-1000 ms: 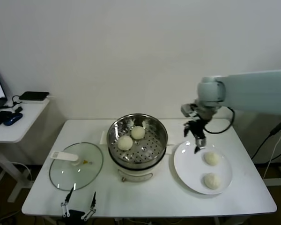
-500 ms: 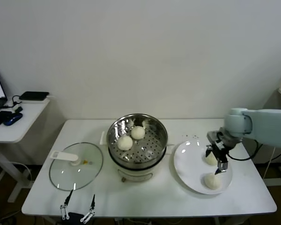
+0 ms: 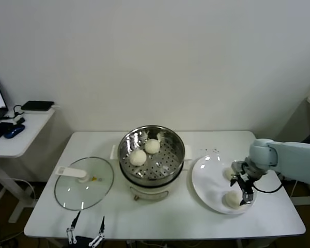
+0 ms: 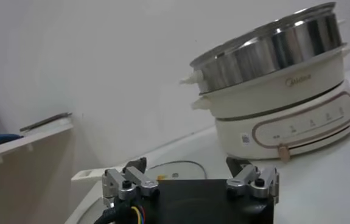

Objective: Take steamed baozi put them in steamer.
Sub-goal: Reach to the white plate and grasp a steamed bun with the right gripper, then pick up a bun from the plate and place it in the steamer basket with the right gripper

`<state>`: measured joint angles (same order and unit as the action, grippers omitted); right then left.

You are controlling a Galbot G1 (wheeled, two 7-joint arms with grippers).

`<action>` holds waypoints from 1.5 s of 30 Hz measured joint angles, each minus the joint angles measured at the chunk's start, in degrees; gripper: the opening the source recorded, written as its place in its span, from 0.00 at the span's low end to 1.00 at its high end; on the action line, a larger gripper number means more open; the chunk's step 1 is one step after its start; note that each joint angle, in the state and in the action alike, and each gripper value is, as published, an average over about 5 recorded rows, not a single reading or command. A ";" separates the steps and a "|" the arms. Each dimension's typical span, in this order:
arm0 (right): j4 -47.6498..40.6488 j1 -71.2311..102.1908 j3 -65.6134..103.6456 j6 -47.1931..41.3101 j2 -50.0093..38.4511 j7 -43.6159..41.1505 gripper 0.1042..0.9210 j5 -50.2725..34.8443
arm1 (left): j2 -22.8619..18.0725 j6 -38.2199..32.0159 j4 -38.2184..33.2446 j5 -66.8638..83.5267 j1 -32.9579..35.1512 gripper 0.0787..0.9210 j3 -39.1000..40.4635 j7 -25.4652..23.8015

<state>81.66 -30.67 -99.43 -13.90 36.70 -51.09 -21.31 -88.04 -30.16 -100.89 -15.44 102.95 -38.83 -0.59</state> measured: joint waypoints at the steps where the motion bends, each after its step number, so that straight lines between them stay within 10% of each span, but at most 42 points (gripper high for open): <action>1: -0.25 0.42 0.33 -0.01 -0.01 0.00 0.88 0.13 | 0.00 0.00 0.04 0.00 -0.05 0.88 0.00 0.00; 25: -2.21 2.42 2.33 0.33 1.82 -1.03 0.63 -0.20 | -0.01 0.10 0.07 -0.04 -0.05 0.88 -0.12 0.00; 45: -1.20 -20.68 -6.61 10.53 9.55 -7.88 0.62 -9.69 | 0.46 0.15 -0.68 -0.82 0.19 0.88 0.33 0.01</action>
<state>80.46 -51.34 -106.04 -3.37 46.25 -58.97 -31.00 -87.58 -30.01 -101.57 -16.25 103.14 -38.50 -0.58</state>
